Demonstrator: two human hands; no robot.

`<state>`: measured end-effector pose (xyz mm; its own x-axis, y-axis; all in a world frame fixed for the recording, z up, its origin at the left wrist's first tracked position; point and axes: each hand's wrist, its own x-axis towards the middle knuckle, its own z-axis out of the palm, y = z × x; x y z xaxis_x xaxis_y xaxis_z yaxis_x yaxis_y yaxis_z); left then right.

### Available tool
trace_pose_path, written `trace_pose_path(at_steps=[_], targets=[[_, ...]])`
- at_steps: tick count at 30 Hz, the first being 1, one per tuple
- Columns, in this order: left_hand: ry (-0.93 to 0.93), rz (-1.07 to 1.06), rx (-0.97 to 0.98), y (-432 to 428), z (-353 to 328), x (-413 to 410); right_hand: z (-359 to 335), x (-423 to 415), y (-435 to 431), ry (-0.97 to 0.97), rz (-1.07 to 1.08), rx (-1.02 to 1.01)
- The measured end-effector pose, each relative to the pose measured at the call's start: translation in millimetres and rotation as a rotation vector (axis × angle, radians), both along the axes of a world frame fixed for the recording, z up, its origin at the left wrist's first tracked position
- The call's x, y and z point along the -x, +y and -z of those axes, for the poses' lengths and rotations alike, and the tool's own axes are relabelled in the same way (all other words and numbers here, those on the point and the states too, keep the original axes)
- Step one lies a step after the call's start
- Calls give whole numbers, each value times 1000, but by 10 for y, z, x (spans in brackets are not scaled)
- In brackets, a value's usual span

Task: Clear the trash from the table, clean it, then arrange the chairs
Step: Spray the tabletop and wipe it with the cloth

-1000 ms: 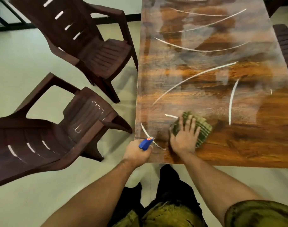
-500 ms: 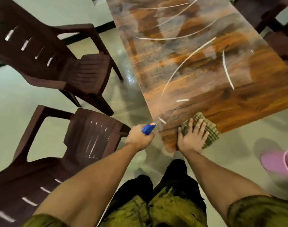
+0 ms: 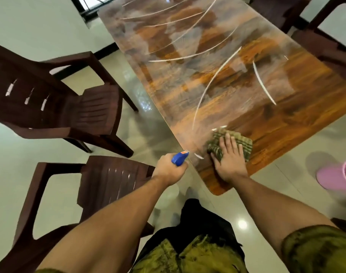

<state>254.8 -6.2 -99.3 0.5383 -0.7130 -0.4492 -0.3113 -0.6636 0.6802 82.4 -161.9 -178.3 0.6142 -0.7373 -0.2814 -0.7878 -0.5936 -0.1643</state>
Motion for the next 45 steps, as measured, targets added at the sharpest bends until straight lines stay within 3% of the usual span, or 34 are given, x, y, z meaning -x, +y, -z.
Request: trace_pose_path(at_steps=[2,4,7,10,12,14,15,17,19,21,22,23,26,28,30,32,34,36,38,42,45], targets=[[28,-24,1,-70,28,-113,-31,-441,-63,9,341,-42],[43,-53,-7,-181,47,-294,-59,-862,-53,57,410,-88],[-1,-51,-33,-395,2,-526,-45,-1013,204,101,-81,-97],[-59,30,-65,-643,-94,-652,-58,-611,370,63,-498,-80],[-73,86,-88,-795,-143,-667,-52,-250,298,65,-690,-48],[-49,123,-93,-936,-165,-654,-83,114,109,69,-704,-46],[-40,136,-95,-991,-184,-643,-106,234,9,83,-623,-44],[-26,162,-90,-1082,-220,-636,-112,242,-80,91,-216,-51],[-18,160,-77,-1177,-260,-646,-99,-171,-85,37,325,-93],[-19,139,-68,-1263,-306,-720,-183,-750,-94,47,587,-176],[-23,133,-63,-1337,-348,-777,-168,-985,-105,36,549,-185],[-36,124,-63,-1412,-383,-827,-146,-1145,-120,28,346,-168],[-75,141,-60,-1641,-431,-1005,-141,-1086,-167,74,-658,-164],[-101,198,-73,-1812,-482,-1115,-113,-780,-482,69,-844,-152],[-82,268,-88,-2031,-521,-1190,-48,-492,-865,44,-612,-88],[-84,315,-61,-2240,-523,-1270,-20,-317,-1089,7,-46,21],[-85,341,-37,-2477,-512,-1381,-38,-551,-1166,54,552,-13],[-61,374,-23,-2673,-467,-1470,-64,-1035,-1165,50,811,-56],[-18,440,-41,-2949,-423,-1616,-34,-1476,-1115,59,745,-74],[35,630,-43,-3360,-367,-1784,-141,-1722,-796,106,213,-125],[80,767,-44,-3616,-288,-1925,-204,-1692,-691,86,280,-123]])
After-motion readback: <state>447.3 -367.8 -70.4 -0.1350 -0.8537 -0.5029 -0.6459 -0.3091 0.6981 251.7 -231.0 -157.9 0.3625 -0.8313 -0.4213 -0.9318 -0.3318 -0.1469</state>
